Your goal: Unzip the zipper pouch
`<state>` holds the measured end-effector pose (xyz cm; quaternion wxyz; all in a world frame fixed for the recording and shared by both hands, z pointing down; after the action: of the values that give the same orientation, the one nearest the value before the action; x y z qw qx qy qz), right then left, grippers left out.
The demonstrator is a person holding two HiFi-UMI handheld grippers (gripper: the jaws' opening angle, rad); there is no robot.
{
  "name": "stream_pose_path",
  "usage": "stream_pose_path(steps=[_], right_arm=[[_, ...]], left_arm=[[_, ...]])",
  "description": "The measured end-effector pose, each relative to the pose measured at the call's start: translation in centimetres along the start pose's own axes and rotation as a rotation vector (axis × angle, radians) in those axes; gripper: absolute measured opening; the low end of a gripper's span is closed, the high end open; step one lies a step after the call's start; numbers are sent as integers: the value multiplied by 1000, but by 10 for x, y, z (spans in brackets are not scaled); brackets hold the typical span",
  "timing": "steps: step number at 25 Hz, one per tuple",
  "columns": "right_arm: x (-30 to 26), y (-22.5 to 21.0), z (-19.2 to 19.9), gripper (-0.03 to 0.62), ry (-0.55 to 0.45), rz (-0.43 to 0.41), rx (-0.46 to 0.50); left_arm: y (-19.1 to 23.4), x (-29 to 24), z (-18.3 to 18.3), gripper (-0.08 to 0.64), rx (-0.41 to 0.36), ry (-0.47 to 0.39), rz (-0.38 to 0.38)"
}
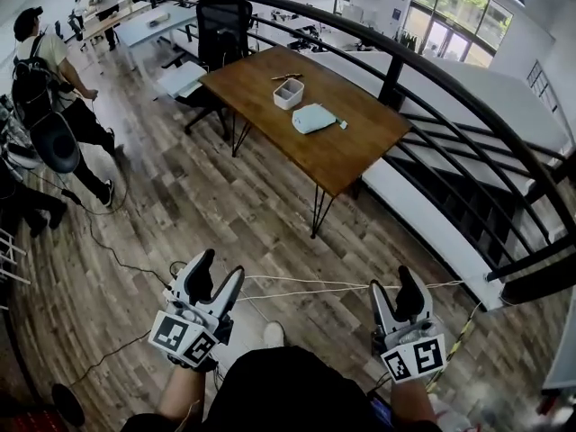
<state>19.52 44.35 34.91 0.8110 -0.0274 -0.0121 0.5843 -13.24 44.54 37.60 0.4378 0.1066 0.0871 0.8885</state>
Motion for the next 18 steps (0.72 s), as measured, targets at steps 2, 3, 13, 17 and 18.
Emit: stream_pose_path(steps=[2, 3, 13, 17, 18], right_arm=[[-14, 14, 1, 247, 2, -5, 45], [-20, 20, 1, 247, 5, -11, 43], [-56, 56, 3, 213, 29, -36, 190], [-74, 47, 0, 198, 18, -13, 171], [-78, 46, 0, 187, 15, -13, 163]], left_arm=[[14, 5, -6, 272, -17, -7, -17], [21, 8, -9, 272, -26, -8, -26], [70, 15, 0, 270, 59, -4, -50], [78, 4, -4, 262, 48, -8, -42], [81, 4, -5, 262, 47, -10, -46]])
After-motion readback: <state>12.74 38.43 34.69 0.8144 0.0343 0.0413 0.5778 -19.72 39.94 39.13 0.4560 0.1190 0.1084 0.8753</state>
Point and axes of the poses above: the fingertips, and each gripper's own axes: x backward along the fingers, y to its left, z out of its underside, the point moved 4 cm from there along x, backward along the fingers, and after that the axes turned 13 degrees about z, right-handed, at the moved point
